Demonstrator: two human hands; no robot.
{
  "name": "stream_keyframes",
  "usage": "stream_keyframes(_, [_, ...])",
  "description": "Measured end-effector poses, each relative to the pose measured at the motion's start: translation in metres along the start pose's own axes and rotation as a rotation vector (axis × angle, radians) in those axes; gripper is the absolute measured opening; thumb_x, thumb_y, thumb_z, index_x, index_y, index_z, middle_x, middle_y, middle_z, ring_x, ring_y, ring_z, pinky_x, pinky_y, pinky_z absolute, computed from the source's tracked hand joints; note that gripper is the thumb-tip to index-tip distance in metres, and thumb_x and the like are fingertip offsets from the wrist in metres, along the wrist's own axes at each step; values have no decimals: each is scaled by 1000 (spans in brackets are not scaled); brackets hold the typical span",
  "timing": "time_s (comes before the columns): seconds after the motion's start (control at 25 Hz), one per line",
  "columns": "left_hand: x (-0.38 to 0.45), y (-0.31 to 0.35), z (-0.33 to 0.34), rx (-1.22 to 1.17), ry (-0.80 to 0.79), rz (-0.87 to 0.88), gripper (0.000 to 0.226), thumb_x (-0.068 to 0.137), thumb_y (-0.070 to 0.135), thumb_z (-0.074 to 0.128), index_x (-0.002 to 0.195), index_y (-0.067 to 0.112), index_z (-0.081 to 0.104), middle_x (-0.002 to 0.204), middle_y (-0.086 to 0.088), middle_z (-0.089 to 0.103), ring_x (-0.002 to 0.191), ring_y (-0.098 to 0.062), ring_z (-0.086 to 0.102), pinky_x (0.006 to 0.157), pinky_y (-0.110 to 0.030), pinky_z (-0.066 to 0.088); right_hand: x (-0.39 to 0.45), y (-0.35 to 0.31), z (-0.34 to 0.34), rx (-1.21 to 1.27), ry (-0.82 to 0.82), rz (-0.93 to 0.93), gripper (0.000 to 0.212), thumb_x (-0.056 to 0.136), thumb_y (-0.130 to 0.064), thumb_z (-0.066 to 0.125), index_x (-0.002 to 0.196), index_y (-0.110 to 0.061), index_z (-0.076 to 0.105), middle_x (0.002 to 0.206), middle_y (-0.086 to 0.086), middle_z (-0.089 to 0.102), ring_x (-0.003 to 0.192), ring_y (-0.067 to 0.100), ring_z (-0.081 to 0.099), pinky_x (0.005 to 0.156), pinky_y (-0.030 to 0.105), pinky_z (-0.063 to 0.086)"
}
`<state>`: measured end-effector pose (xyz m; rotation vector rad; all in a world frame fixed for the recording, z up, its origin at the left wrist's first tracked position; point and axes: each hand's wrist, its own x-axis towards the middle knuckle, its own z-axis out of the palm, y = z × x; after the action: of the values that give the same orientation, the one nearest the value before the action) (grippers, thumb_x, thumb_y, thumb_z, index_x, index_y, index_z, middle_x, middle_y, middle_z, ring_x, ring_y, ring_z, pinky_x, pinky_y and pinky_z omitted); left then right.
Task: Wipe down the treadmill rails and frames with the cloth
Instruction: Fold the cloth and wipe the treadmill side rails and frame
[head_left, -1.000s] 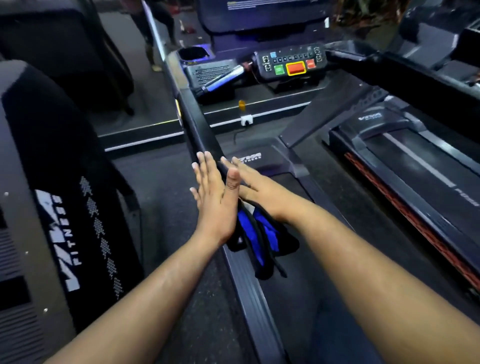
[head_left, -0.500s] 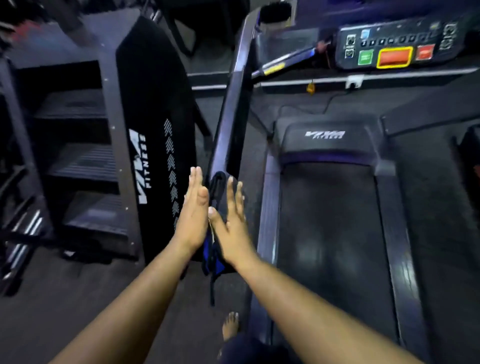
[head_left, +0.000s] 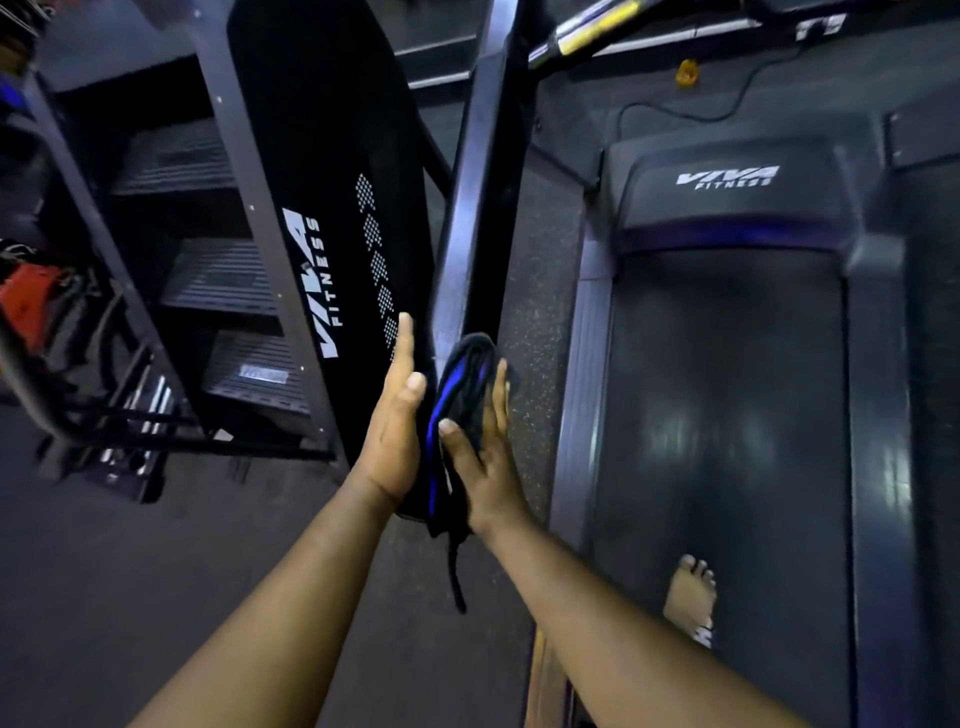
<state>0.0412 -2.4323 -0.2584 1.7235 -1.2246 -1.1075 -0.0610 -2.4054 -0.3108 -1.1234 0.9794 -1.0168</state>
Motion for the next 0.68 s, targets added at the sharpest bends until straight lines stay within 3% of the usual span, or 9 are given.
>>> stream_keyframes(0.12, [2, -3, -3, 32, -36, -5, 72, 95, 60, 41, 157, 33, 17, 167, 7, 9, 154, -13, 6, 125, -52, 6, 47, 14, -5, 134, 92, 147, 56, 97, -51, 44, 145, -52, 14, 168, 0, 4, 155, 16, -1, 126, 37, 5])
stream_keyframes(0.2, [3, -1, 1, 248, -20, 65, 67, 96, 52, 30, 156, 27, 12, 167, 3, 7, 154, -9, 2, 126, -45, 4, 93, 9, -16, 173, 172, 288, 61, 98, -44, 44, 154, -34, 21, 166, 4, 15, 154, 19, 11, 126, 38, 9])
stream_keyframes(0.28, [3, 2, 2, 367, -10, 102, 65, 96, 50, 24, 153, 22, 10, 166, 1, 4, 153, -6, 0, 127, -41, 3, 85, 8, -11, 132, 208, 251, 77, 92, -57, 42, 157, -20, 21, 166, 2, 16, 154, 11, 10, 126, 37, 8])
stream_keyframes(0.4, [2, -1, -1, 328, -34, 124, 65, 96, 50, 23, 154, 22, 9, 166, 3, 3, 153, -7, 0, 126, -44, 4, 17, -13, 5, -25, 128, 123, 78, 88, -65, 40, 154, -40, 7, 168, -6, -1, 153, 4, -5, 124, 28, 3])
stream_keyframes(0.48, [1, -2, -2, 258, -43, 100, 68, 96, 54, 26, 155, 27, 7, 167, 4, 3, 154, -8, 1, 126, -48, 6, 25, -26, 5, -133, 103, 51, 70, 94, -59, 39, 151, -49, 0, 167, -9, -9, 153, 11, -11, 125, 39, 6])
stream_keyframes(0.6, [3, -2, -1, 183, -56, 136, 84, 95, 67, 32, 159, 24, 1, 168, 7, 3, 154, -11, 3, 124, -54, 10, 124, -56, -9, -413, 105, 43, 66, 101, -39, 44, 156, -44, 8, 166, -10, -15, 154, 23, -11, 117, 64, 23])
stream_keyframes(0.68, [4, -1, 1, 252, -46, 151, 85, 95, 69, 29, 159, 24, -6, 167, 12, -2, 154, -10, -1, 124, -54, 8, 155, -66, -17, -494, 72, 48, 65, 101, -35, 47, 156, -41, 13, 165, -9, -18, 153, 25, -11, 113, 67, 28])
